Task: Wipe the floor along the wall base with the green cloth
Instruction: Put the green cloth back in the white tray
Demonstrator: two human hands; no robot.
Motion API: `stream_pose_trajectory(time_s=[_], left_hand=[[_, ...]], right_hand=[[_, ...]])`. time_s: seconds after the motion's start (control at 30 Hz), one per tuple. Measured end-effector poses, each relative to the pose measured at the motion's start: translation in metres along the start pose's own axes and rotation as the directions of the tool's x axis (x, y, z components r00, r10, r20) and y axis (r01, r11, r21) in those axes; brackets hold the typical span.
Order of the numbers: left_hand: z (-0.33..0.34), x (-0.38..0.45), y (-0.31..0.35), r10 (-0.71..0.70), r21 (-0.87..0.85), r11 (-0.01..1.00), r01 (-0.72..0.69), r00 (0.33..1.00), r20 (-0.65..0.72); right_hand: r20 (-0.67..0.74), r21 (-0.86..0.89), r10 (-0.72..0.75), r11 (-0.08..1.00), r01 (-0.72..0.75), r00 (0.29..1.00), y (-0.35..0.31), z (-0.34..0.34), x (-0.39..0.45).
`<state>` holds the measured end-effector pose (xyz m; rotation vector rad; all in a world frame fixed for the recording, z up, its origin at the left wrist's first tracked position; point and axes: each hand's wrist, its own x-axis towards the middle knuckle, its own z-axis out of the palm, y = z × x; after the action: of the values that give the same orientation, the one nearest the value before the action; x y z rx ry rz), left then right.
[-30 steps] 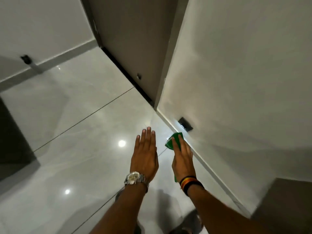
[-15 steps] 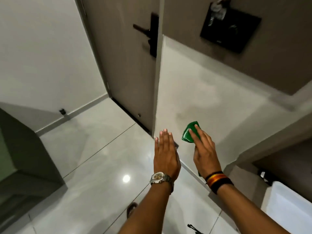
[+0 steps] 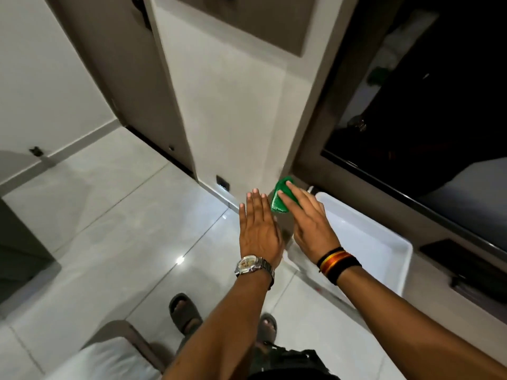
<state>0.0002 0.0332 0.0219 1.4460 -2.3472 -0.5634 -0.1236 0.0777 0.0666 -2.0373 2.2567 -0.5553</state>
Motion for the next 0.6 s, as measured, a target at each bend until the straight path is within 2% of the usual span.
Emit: stream_pose_trajectory(time_s=[0.27,0.33,0.5,0.6], left_hand=[[0.035,-0.053,0.053,0.058,0.004,0.998,-0.059,0.995,0.078],[0.037,-0.065,0.06,0.081,-0.005,0.997,-0.081,0.991,0.106],[0.048,-0.088,0.054,0.132,0.055,0.989,-0.14,0.984,0.122],[0.041,-0.096,0.045,0.174,0.149,0.971,-0.186,0.981,0.09]], right_hand=[[0.133,-0.172,0.156,0.976,-0.132,0.979,0.062,-0.021,-0.079],[0.205,-0.176,0.191,0.972,-0.156,0.96,0.071,-0.021,-0.101],[0.438,-0.159,0.204,0.976,-0.148,0.876,0.092,0.009,-0.132],[0.494,-0.077,0.336,0.936,-0.345,0.802,0.085,0.013,-0.131]])
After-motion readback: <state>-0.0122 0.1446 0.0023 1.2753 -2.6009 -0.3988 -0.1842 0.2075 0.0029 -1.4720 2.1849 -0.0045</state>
